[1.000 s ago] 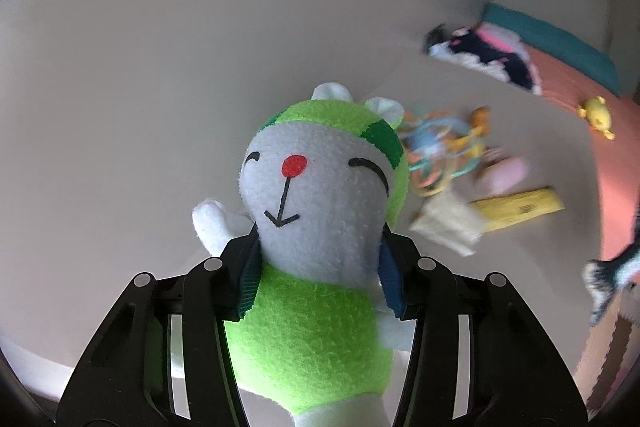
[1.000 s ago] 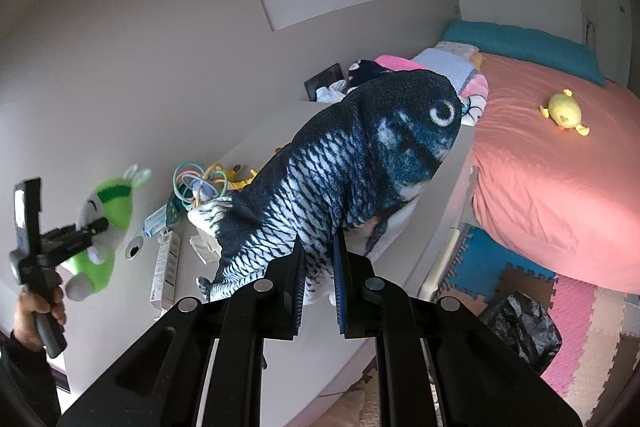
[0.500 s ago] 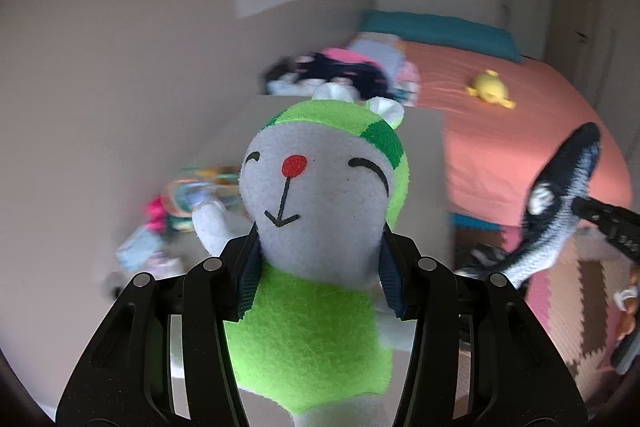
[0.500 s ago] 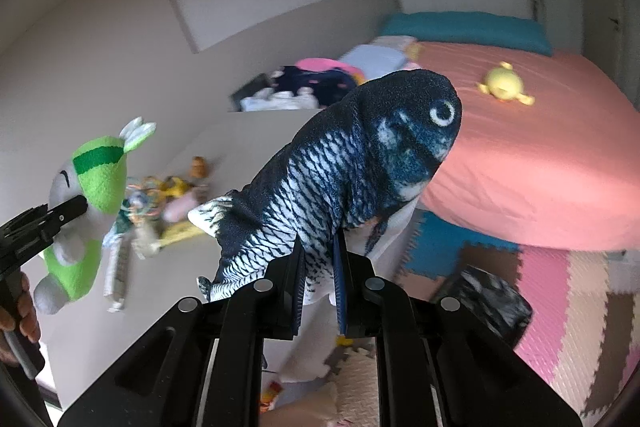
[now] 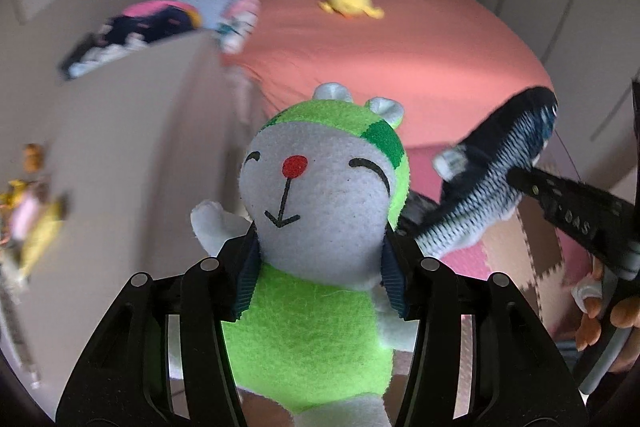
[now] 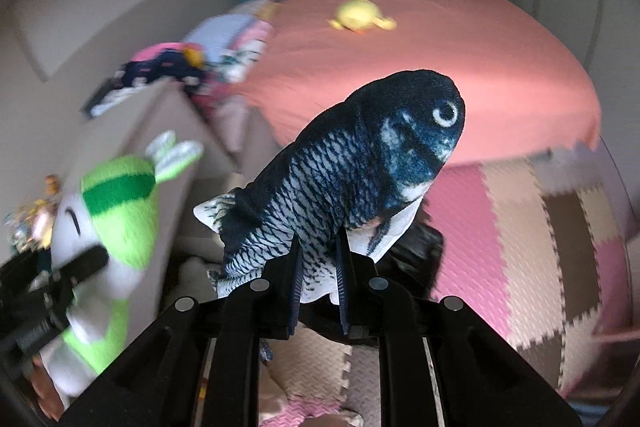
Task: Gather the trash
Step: 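Carry the bunny and fish to the black bin and release both, then grasp the white box with the left tool while the right tool grasps the yellow packet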
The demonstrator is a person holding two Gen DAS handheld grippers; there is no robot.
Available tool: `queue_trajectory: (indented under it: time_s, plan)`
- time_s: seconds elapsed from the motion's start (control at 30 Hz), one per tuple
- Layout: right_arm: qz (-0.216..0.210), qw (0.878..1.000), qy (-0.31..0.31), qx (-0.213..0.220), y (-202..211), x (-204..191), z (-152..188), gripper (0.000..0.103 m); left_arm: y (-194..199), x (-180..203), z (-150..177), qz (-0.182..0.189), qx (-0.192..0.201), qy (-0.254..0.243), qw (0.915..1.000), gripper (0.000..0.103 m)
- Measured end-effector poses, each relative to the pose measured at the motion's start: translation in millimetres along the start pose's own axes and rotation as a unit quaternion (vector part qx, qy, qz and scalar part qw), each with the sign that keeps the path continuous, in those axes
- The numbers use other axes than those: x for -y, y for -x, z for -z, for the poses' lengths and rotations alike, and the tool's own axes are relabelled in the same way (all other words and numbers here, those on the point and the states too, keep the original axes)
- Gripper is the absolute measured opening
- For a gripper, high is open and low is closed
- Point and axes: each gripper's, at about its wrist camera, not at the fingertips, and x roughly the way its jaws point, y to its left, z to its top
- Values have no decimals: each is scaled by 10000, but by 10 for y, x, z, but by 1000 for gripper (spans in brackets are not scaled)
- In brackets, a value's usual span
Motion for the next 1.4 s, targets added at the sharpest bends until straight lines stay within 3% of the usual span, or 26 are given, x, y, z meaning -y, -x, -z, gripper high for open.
queue_trajectory:
  time_s: [0.1, 0.17, 0.23, 0.27, 0.5, 0.6, 0.73, 0.9, 1.1, 1.4]
  plan:
    - [110, 9994, -210, -232, -265, 269, -31, 21, -323, 260, 40, 131, -253, -191, 9994, 58]
    - [69, 9991, -219, -359, -369, 354, -45, 36, -523, 388, 44, 352, -367, -274, 9983, 72]
    - [253, 9989, -280, -266, -390, 390, -77, 64, -639, 472, 31, 291, -339, -379, 9983, 95]
    - [289, 9990, -281, -208, -378, 418, -91, 65, -663, 535, 41, 174, -270, -468, 9984, 96]
    - [368, 9989, -280, 94, -285, 523, -217, 66, -687, 535, -11, 47, -269, -495, 9984, 96]
    - [230, 9990, -204, 320, -203, 406, -235, 73, -584, 415, -45, 13, -179, -386, 9991, 96]
    - [166, 9986, 75, 505, -86, 155, -296, 76, -455, 217, -69, -81, -23, -241, 9997, 96]
    - [-64, 9977, 187, 646, 64, -173, -369, 77, -236, -152, -64, -183, 145, 76, 9997, 96]
    - [-458, 9956, 471, 675, 219, -671, -428, 86, 125, -689, 15, -376, 374, 447, 9976, 96]
    - [-1151, 9856, 1126, 511, 341, -1673, -333, 86, 728, -1736, 359, -1071, 546, 1239, 9850, 96]
